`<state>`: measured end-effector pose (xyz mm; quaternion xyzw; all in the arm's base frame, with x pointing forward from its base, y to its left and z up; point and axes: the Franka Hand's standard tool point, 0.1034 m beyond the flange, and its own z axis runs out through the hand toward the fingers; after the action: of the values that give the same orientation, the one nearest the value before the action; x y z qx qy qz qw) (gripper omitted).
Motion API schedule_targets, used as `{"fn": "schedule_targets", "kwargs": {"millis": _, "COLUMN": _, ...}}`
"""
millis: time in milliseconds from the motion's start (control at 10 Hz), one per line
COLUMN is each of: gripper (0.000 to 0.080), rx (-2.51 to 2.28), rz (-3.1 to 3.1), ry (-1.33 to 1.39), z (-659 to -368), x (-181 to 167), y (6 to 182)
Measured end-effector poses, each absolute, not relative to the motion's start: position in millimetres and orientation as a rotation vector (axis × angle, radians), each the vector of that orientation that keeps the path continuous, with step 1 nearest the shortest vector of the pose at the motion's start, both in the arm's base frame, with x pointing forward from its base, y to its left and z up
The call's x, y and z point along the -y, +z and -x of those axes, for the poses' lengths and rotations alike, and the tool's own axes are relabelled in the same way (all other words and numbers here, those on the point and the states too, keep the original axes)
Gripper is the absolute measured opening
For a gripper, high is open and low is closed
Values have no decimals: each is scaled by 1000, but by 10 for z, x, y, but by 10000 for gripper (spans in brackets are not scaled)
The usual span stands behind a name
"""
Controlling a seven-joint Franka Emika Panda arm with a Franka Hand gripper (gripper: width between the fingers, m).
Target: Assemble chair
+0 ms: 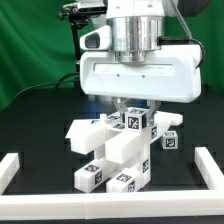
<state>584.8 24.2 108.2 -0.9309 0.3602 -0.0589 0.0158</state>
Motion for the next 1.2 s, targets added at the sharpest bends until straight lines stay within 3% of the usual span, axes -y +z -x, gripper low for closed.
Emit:
{"fn": "schedule_targets", "kwargs": {"millis": 500, "gripper": 266, "rx": -1779, "rz": 2433, "ry": -204, "z": -5905, "x": -210, "y": 1089}}
{"fn": "schedule_targets", "kwargs": {"millis": 1000, "gripper": 266, "rx": -2062, "rz": 2157, "ry": -156, "z": -5904, "x": -250, "y": 1091}}
{"fn": "schedule_targets", "kwargs": {"millis": 1200, "gripper": 266, "rx": -2123, "rz": 2067, "ry": -157, "z": -5957, "x": 8, "y": 1114}}
